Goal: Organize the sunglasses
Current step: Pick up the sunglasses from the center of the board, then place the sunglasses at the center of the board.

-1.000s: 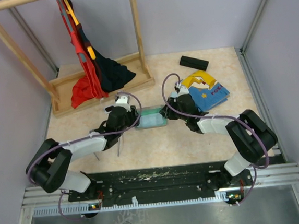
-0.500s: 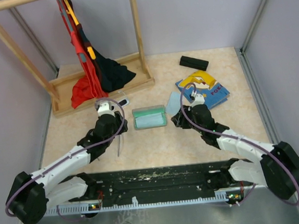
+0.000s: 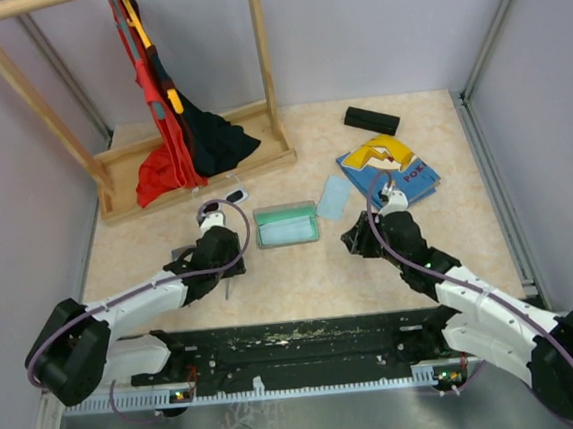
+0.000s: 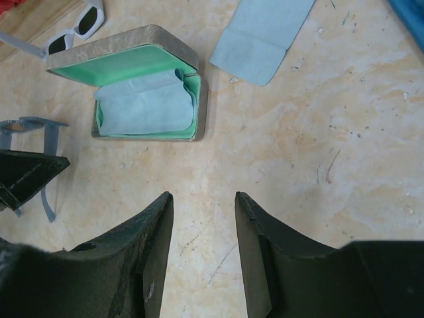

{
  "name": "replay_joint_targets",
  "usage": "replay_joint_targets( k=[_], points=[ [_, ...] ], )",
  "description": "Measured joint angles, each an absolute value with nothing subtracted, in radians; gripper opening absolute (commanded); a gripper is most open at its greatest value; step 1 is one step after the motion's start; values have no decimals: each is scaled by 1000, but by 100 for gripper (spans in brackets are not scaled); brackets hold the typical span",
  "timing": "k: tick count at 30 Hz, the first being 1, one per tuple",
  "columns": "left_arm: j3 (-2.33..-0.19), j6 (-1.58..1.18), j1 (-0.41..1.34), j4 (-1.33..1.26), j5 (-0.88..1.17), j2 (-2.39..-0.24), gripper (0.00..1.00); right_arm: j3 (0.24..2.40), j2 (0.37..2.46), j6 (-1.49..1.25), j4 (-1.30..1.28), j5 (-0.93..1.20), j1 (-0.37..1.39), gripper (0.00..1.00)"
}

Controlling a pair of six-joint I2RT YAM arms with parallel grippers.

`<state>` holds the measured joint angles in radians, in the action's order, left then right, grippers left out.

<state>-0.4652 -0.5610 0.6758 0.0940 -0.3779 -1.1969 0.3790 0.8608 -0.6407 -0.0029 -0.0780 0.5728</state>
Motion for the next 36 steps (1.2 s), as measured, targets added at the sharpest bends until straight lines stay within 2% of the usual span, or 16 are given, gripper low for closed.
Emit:
replay_joint_targets(
  k=[3,9,12,17,22,29,36],
  points=[
    [-484,-561,676,107,-387,-1242,46,379,839,-641,-26,-83,573,43],
    [-516,-553,676,120,-389,-1288,13,379,806,-643,-65,-86,573,43],
    [-530,-541,676,147,-384,-1273,2,379,769,-642,-91,-94,573,43],
    [-548,-474,693,213,-325,-1135,0,398,684,-633,-176,-125,573,43],
    [-619,-400,909,228,-315,-1029,0,503,563,-610,-287,-191,573,43],
    [-767,-175,1235,171,-270,-1251,0,607,362,-548,-339,-304,573,43],
    [-819,104,1356,107,-112,-1471,0,630,289,-487,-421,-340,573,42]
  ],
)
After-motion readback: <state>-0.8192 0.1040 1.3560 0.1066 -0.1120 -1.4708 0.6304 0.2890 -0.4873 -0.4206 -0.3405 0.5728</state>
